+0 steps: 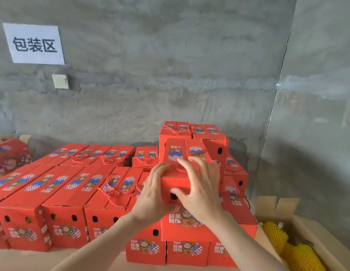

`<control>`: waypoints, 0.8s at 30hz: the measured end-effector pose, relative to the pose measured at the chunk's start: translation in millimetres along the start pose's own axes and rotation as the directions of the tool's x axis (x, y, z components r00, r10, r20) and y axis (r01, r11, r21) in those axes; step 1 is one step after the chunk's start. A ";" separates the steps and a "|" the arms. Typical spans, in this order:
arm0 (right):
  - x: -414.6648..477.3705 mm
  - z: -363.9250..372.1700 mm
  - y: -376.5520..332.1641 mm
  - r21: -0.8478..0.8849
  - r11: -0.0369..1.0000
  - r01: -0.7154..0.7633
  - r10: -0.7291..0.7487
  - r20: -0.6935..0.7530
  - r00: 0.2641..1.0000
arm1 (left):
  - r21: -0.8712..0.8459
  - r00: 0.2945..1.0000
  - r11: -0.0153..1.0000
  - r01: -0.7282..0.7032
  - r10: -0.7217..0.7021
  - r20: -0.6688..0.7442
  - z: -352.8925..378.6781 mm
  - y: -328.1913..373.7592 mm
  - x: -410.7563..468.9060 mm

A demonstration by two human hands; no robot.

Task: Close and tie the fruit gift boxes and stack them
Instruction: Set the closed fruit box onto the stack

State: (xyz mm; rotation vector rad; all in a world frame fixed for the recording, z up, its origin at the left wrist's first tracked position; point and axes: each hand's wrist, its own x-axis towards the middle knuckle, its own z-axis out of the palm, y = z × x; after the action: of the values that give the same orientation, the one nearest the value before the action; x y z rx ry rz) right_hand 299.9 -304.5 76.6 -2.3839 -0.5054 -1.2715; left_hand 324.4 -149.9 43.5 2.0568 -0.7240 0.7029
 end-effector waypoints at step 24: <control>-8.0 -15.2 49.3 0.523 0.623 -0.582 0.498 0.308 0.811 | -0.148 0.915 0.907 0.395 -0.375 0.148 8.8 5.6 -0.4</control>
State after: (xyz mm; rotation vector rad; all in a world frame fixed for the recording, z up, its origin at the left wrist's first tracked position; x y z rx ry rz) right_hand 308.9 -355.5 69.4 -1.8515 -0.1450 -0.5541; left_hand 322.2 -160.0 41.7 2.0058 -0.4032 0.2838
